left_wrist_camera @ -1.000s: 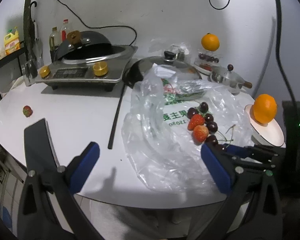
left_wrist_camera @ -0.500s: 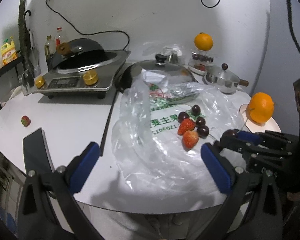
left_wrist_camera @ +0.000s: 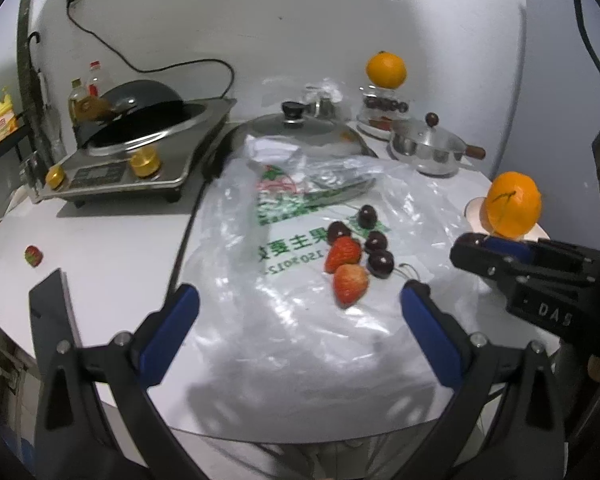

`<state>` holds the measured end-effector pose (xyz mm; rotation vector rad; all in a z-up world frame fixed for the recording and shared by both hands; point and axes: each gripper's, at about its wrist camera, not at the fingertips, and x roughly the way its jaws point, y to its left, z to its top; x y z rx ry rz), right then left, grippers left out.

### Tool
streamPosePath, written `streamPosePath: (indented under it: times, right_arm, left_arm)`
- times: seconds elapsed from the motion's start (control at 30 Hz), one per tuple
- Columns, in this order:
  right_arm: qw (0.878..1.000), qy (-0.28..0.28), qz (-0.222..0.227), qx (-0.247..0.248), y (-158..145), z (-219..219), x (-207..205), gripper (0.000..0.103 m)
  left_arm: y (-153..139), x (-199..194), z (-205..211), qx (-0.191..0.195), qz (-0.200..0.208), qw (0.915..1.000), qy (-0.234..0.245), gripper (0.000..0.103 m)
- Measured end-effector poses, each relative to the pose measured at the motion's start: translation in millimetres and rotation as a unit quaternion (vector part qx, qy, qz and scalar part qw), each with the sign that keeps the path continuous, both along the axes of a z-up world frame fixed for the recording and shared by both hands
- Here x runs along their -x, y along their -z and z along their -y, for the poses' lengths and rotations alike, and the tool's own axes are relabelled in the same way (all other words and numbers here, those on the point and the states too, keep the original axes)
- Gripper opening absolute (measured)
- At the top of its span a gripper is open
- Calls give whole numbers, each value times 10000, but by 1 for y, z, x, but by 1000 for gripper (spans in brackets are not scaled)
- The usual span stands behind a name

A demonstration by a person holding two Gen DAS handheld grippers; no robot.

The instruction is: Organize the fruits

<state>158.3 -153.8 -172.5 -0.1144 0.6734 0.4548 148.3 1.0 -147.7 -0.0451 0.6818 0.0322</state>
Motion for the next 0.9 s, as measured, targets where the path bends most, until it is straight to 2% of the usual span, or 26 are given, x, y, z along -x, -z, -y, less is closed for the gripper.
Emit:
streamPosePath:
  times: [0.5,0.53,0.57,0.63,0.9]
  right_arm:
    - [9997,222,79,-83,-5,45,-9,32]
    - [9997,222,75,-93,-4,47,-10,32]
    - [9997,221,74,-100,-4,50,-10,32]
    - [9997,226,95,-93,-4,53,-10,32]
    - [9994,252,203,-74,-5,65,-11,32]
  left_arm:
    - [16,-32,52,-36,-331,9981,512,101]
    - [17,-35,55,-38,-357,9979,546,100]
    - [18,-36,57,-43,-378,9977,569,95]
    - [21,-42,62,-53,-495,9968,623,90]
    - [31,-59,81,-136,-632,9946,809,86]
